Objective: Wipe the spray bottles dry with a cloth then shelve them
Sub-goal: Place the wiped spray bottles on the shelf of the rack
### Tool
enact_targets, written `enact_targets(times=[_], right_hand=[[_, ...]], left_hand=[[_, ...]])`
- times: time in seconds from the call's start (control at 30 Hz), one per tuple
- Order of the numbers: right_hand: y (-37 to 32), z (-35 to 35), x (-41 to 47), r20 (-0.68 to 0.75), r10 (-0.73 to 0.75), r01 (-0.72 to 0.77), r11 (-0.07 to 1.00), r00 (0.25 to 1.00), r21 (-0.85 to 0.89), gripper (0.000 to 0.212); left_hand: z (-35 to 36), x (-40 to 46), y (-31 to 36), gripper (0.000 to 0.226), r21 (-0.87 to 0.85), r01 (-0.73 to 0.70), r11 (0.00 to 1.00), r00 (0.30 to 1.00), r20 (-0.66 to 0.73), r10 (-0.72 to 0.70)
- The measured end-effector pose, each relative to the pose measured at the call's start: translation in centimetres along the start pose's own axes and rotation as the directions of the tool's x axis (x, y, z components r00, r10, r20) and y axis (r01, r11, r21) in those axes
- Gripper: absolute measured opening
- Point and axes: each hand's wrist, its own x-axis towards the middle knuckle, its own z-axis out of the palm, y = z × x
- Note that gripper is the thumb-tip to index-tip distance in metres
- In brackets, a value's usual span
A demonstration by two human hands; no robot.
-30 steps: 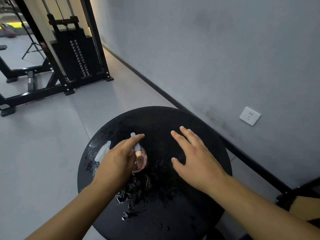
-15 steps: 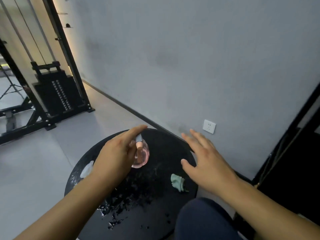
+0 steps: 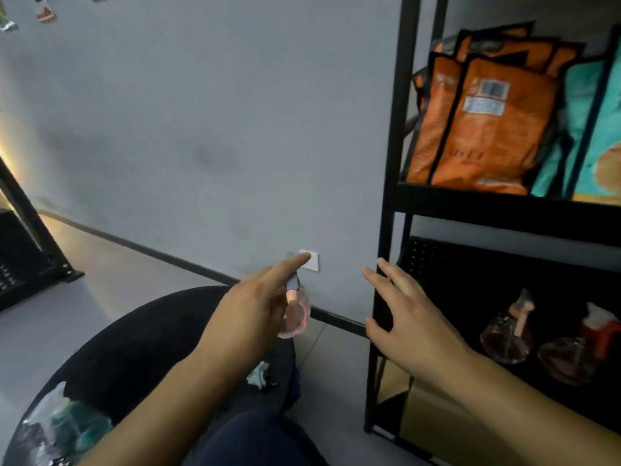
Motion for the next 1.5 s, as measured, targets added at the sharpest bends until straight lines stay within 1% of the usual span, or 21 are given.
enact_targets(times=[0.13,0.3,0.37,0.43,0.57,0.77,0.97,1.07,1.17,1.27,1.33,1.4,1.5], right_hand=[[4.2,-2.0,-1.9,-0.053,0.095,-0.096,0.995,0.994,-0.012,0.077],[9.6,-3.5,-4.4,-0.088,0.210,-0.214,0.976,0.974,-0.040,0.076],[11.8,-3.7,-5.3,-0.113,0.245,-0.250,0.968,0.963,-0.029,0.076],[13.9,-3.9,-6.0,-0.125,0.284,-0.286,0.958,0.951,0.003,0.078],[17.2,-4.4,-7.0,-0.147,0.313,-0.316,0.949,0.938,0.001,0.079],[20.9,-4.6,-7.2,-0.176,0.406,-0.410,0.912,0.897,0.014,0.080],[22.5,-3.7,-6.4,-0.198,0.423,-0.430,0.903,0.884,0.008,0.080],[22.8,-3.4,-6.0,-0.219,0.435,-0.436,0.899,0.873,0.045,0.083],[23.2,-3.3,-5.8,-0.259,0.396,-0.399,0.916,0.881,0.043,0.084],[23.3,-3.1,-5.7,-0.275,0.382,-0.388,0.921,0.882,0.031,0.084],[23.4,-3.0,-5.7,-0.275,0.376,-0.384,0.923,0.885,0.025,0.084],[23.4,-3.1,-5.8,-0.266,0.378,-0.388,0.922,0.887,0.016,0.084],[23.2,-3.4,-5.9,-0.252,0.381,-0.390,0.921,0.890,0.012,0.085]], left_hand=[[4.5,1.7,3.7,0.071,0.030,-0.092,0.995,0.995,0.049,0.091],[10.5,3.9,7.7,0.068,-0.074,-0.112,0.991,0.977,0.176,0.124],[13.0,4.9,8.9,0.069,-0.087,-0.124,0.988,0.968,0.208,0.140],[15.8,6.0,9.8,0.067,-0.092,-0.117,0.989,0.969,0.208,0.134],[20.6,8.7,10.7,0.059,-0.126,-0.053,0.991,0.970,0.231,0.081],[26.0,11.8,12.0,0.057,-0.178,-0.064,0.982,0.948,0.296,0.115],[29.6,13.8,12.5,0.061,-0.178,-0.024,0.984,0.928,0.362,0.088],[31.0,14.7,12.7,0.060,-0.201,0.005,0.980,0.920,0.384,0.074],[32.0,15.4,12.8,0.062,-0.247,0.007,0.969,0.916,0.390,0.093],[32.4,15.7,12.8,0.066,-0.228,0.002,0.974,0.909,0.406,0.093],[32.3,15.9,12.9,0.068,-0.233,0.018,0.972,0.891,0.445,0.090],[32.1,15.9,12.9,0.069,-0.229,-0.007,0.973,0.877,0.467,0.116],[31.4,15.6,12.8,0.077,-0.189,-0.082,0.979,0.862,0.479,0.165]])
